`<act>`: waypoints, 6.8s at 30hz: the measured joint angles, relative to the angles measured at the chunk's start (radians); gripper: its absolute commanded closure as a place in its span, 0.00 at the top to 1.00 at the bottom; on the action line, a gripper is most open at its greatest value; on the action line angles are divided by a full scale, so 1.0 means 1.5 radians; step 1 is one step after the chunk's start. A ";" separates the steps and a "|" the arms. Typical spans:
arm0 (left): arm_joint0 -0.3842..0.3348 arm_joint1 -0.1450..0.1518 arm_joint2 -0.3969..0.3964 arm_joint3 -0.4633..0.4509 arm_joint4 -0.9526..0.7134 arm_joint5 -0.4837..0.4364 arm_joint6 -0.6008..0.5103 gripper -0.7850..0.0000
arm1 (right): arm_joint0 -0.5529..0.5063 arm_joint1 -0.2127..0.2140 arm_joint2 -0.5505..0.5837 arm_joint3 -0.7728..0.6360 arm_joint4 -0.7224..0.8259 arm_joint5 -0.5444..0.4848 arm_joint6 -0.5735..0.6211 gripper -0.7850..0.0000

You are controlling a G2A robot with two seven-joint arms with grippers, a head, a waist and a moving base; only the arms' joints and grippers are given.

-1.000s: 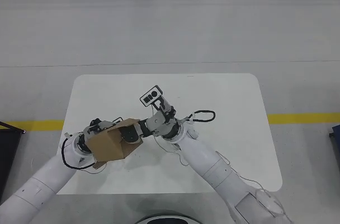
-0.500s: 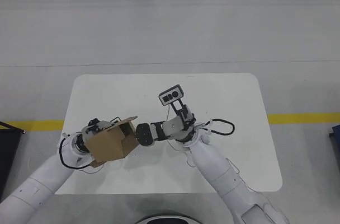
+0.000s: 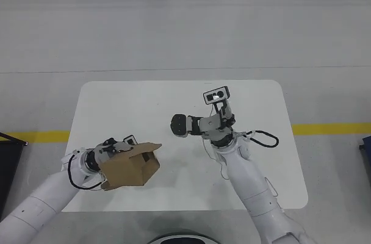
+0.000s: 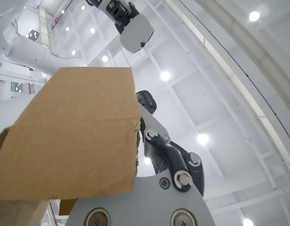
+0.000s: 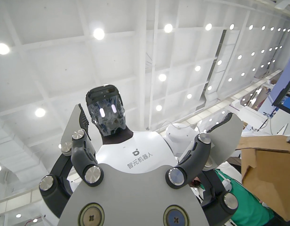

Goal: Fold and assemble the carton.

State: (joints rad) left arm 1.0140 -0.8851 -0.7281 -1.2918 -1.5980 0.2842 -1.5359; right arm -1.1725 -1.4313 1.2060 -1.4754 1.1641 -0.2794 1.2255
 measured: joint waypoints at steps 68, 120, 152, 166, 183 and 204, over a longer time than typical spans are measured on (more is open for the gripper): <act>0.003 0.010 0.010 -0.024 -0.016 0.000 0.000 0.00 | 0.095 -0.044 -0.107 0.143 0.070 0.076 0.062 1.00; -0.013 0.022 -0.003 0.015 -0.072 0.000 0.000 0.00 | -0.092 0.019 0.033 -0.190 -0.274 0.035 -0.029 1.00; 0.041 0.016 -0.104 -0.027 0.081 -0.098 0.026 0.00 | -0.053 0.051 0.034 -0.178 -0.553 0.269 -0.180 1.00; 0.051 0.000 -0.129 -0.021 0.102 -0.079 0.018 0.00 | -0.036 0.071 -0.022 -0.175 -0.654 0.316 -0.062 1.00; 0.062 -0.016 -0.159 -0.019 0.130 -0.059 0.018 0.00 | -0.035 0.088 -0.055 -0.194 -0.695 0.339 -0.054 1.00; 0.074 -0.032 -0.188 -0.014 0.161 -0.042 0.013 0.00 | 0.005 0.096 -0.101 -0.176 -0.712 0.383 -0.109 1.00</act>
State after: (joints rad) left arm 1.1254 -0.9336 -1.0098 -1.3127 -1.3563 0.2213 -1.5161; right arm -1.1654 -1.2873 1.0539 -1.7390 0.0954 0.2955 1.0618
